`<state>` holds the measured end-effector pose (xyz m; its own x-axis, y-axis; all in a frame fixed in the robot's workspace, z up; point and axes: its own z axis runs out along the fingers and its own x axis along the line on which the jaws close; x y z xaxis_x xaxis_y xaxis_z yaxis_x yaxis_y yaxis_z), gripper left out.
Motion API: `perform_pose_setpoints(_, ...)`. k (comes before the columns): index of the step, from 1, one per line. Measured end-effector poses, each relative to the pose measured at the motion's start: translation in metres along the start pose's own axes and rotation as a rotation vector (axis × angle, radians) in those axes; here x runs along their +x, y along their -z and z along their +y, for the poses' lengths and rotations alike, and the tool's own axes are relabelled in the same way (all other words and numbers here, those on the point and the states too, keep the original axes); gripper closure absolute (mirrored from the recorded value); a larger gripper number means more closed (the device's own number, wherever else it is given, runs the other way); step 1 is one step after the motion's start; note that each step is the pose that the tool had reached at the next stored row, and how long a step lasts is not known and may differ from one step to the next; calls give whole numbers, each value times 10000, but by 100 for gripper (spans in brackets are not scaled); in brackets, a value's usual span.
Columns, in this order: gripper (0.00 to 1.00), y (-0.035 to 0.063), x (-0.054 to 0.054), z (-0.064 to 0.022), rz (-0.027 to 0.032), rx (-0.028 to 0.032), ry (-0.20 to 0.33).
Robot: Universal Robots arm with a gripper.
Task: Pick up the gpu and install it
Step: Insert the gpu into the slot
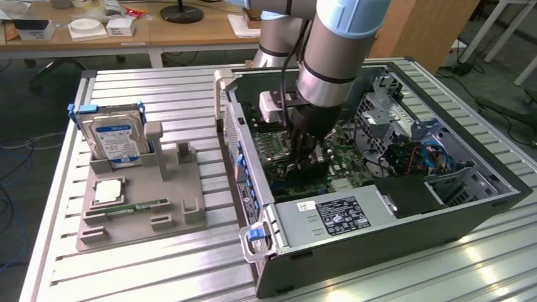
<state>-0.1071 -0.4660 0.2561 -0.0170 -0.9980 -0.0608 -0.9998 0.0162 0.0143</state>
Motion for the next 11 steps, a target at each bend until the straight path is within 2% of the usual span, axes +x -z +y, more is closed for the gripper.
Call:
perform_pose_setpoints(8, 66, 91, -6, 1, -4, 0, -1)
perform_pose_setpoints(11, 66, 93, -6, 1, -7, 2, -1)
